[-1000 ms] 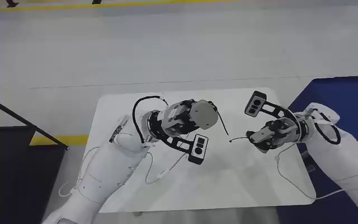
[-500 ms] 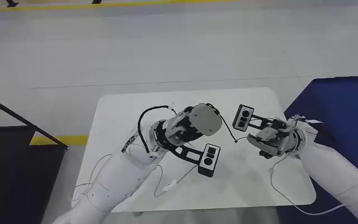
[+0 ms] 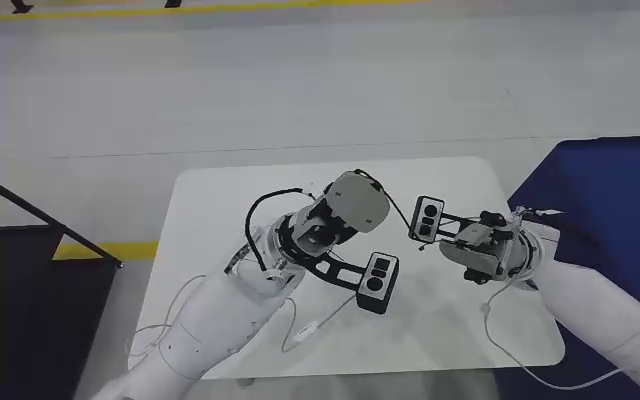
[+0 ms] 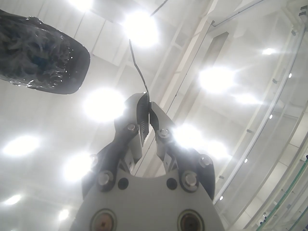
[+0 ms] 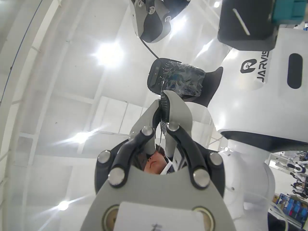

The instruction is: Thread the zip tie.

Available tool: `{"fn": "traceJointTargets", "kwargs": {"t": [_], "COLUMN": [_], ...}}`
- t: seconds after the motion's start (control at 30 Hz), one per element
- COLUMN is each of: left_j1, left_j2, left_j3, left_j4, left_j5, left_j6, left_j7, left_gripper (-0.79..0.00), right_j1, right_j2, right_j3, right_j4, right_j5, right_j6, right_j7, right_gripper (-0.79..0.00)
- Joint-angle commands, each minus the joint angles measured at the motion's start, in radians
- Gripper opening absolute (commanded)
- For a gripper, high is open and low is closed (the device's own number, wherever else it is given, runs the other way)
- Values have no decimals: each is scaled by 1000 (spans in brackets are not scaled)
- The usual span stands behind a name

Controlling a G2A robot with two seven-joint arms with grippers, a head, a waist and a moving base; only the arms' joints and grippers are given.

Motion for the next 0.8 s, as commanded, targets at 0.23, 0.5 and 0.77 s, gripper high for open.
{"fn": "traceJointTargets", "kwargs": {"t": [0.23, 0.5, 0.77], "left_j1": [0, 35, 57], "left_j2": [0, -1, -9], "left_j3": [0, -10, -12], "left_j4": [0, -29, -36], "left_j5": [0, 7, 0], "left_j6": [0, -35, -39], "left_j7": [2, 38, 42], "left_gripper": [-785, -785, -785], "right_j1": [-1, -18, -56], "right_j2": [0, -6, -20], "right_j3": [1, 17, 61], "right_j4": [0, -19, -31], "right_j5": [-1, 6, -25], "right_j6": [-1, -4, 11], "right_j7": [1, -24, -12], "right_gripper": [-785, -785, -785]}}
